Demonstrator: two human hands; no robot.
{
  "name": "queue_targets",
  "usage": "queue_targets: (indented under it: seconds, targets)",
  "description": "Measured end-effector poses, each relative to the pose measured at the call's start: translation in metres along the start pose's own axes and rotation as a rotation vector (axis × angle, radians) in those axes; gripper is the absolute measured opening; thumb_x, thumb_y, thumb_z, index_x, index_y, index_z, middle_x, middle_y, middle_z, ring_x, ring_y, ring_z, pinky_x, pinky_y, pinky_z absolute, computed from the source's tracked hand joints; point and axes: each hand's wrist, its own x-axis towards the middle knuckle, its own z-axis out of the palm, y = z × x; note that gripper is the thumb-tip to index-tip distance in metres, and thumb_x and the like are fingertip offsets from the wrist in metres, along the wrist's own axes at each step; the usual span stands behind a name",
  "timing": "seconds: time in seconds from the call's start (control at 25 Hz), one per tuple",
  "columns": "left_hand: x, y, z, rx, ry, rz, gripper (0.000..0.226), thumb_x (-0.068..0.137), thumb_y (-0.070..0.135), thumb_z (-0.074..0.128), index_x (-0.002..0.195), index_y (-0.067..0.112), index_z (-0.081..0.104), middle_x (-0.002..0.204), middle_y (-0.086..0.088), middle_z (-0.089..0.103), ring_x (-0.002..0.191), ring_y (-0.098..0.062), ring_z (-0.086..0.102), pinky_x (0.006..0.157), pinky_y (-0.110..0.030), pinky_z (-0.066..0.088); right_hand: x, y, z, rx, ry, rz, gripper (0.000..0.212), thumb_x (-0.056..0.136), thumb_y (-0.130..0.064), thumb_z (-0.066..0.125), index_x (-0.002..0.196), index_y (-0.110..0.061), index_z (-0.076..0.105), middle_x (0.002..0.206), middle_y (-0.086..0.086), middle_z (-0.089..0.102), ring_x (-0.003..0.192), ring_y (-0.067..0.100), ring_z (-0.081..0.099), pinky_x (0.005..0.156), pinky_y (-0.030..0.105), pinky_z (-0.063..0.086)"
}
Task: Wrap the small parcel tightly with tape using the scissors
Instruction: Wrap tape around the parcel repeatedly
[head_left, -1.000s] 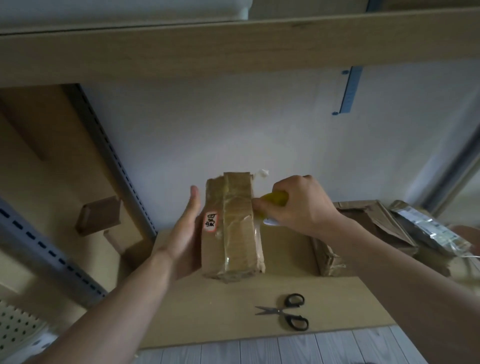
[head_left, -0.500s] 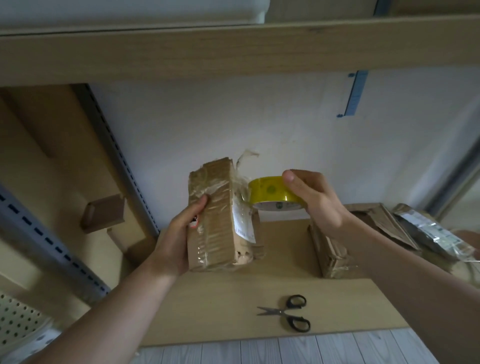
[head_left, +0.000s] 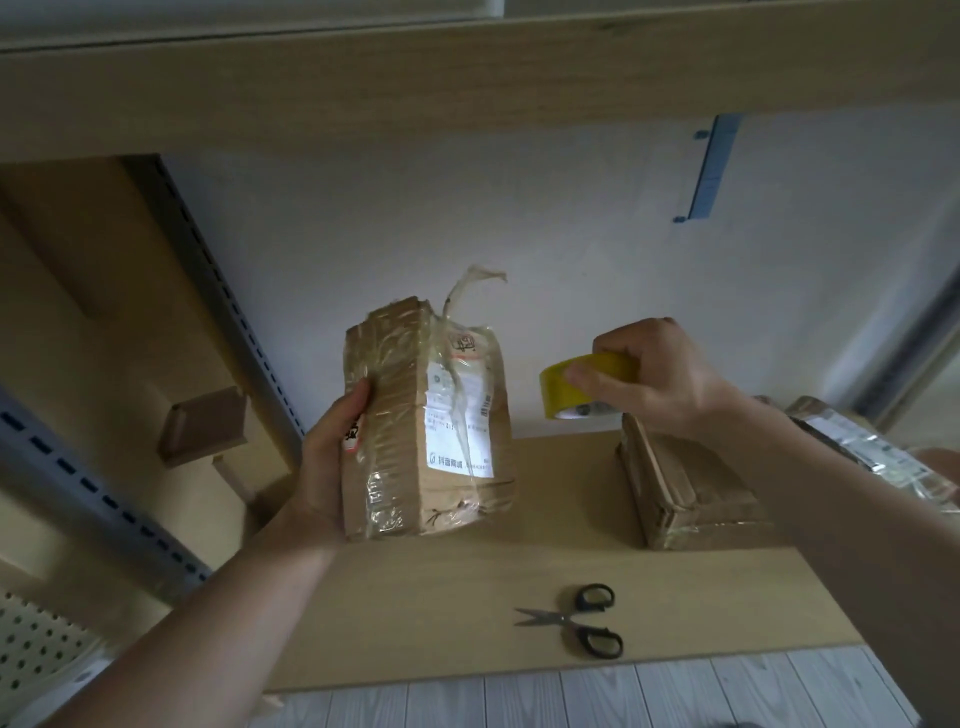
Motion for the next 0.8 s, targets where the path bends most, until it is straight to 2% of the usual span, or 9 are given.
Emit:
queue_targets:
  seconds: [0.08,0.16,0.2,0.24,0.4,0.56,0.64,0.72,0.8]
  targets:
    - [0.000,-0.002,0.000,-0.052,-0.043,-0.006,0.052,0.099,0.043,0.046,0.123,0.001,0.067,0.118,-0.020,0.069,0.112,-0.035,0.066,0.096,-0.045,0.052,0.002,0.003,0.007,-0.042,0.012,-0.018,0.050,0.082,-0.049,0.064,0.051,-0.012,0.050,0.046,-0.004,0.037,0.045,0.013,0.039,0.045,0.018,0.028]
    - [0.004,-0.009,0.001,-0.036,-0.037,-0.016,0.067,0.104,0.041,0.019,0.103,0.009,0.078,0.101,-0.012,0.076,0.096,-0.027,0.073,0.082,-0.036,0.058,0.002,0.003,0.015,-0.059,-0.004,-0.020,0.051,0.085,-0.045,0.069,0.053,-0.009,0.052,0.047,0.001,0.043,0.047,0.016,0.043,0.045,0.018,0.030]
    - [0.004,-0.009,0.005,-0.076,0.011,-0.067,0.070,0.102,0.041,0.018,0.088,0.014,0.081,0.088,-0.007,0.077,0.082,-0.022,0.075,0.070,-0.032,0.060,0.002,0.003,0.019,-0.063,-0.015,-0.019,0.051,0.085,-0.046,0.069,0.054,-0.009,0.053,0.048,0.004,0.046,0.047,0.018,0.045,0.045,0.018,0.030]
    - [0.001,-0.006,0.007,-0.165,-0.066,-0.121,0.070,0.101,0.041,0.019,0.085,0.014,0.081,0.085,-0.007,0.077,0.079,-0.022,0.075,0.067,-0.031,0.060,0.002,0.002,0.021,-0.058,-0.020,-0.021,0.051,0.084,-0.048,0.066,0.054,-0.009,0.053,0.048,0.005,0.048,0.046,0.018,0.045,0.045,0.018,0.031]
    - [0.006,-0.007,0.000,-0.138,-0.127,0.019,0.074,0.104,0.040,0.007,0.121,0.002,0.068,0.118,-0.018,0.071,0.113,-0.031,0.066,0.096,-0.039,0.052,0.004,0.002,0.022,-0.023,0.003,-0.008,0.055,0.080,-0.056,0.060,0.053,-0.008,0.053,0.048,0.006,0.045,0.043,0.012,0.040,0.044,0.025,0.032]
    - [0.007,-0.015,-0.008,-0.038,-0.074,-0.024,0.051,0.092,0.047,0.039,0.097,0.018,0.080,0.097,-0.005,0.077,0.091,-0.022,0.074,0.075,-0.035,0.060,0.001,-0.002,0.028,-0.036,-0.033,0.003,0.053,0.081,-0.050,0.062,0.054,-0.006,0.053,0.048,0.002,0.041,0.044,0.010,0.037,0.045,0.021,0.029]
    - [0.006,-0.016,-0.008,-0.007,-0.117,-0.020,0.047,0.088,0.054,0.054,0.113,0.019,0.075,0.113,-0.006,0.074,0.106,-0.026,0.071,0.085,-0.040,0.058,0.000,-0.003,0.032,-0.015,-0.037,0.026,0.050,0.082,-0.049,0.062,0.053,-0.010,0.052,0.048,-0.002,0.041,0.044,0.009,0.038,0.044,0.022,0.029]
    - [0.003,-0.014,-0.005,0.075,-0.056,-0.091,0.062,0.078,0.064,0.065,0.121,0.020,0.071,0.124,-0.009,0.070,0.114,-0.030,0.067,0.087,-0.045,0.058,-0.001,-0.004,0.031,-0.018,-0.010,0.035,0.048,0.084,-0.045,0.065,0.052,-0.012,0.050,0.047,-0.002,0.040,0.044,0.010,0.038,0.045,0.023,0.029]
    - [0.005,-0.011,0.000,0.176,0.016,-0.131,0.066,0.079,0.067,0.053,0.124,0.022,0.067,0.125,-0.009,0.070,0.112,-0.028,0.069,0.086,-0.043,0.060,-0.002,-0.004,0.027,-0.041,0.026,0.055,0.048,0.086,-0.039,0.070,0.052,-0.010,0.052,0.048,0.005,0.045,0.045,0.009,0.038,0.045,0.025,0.031]
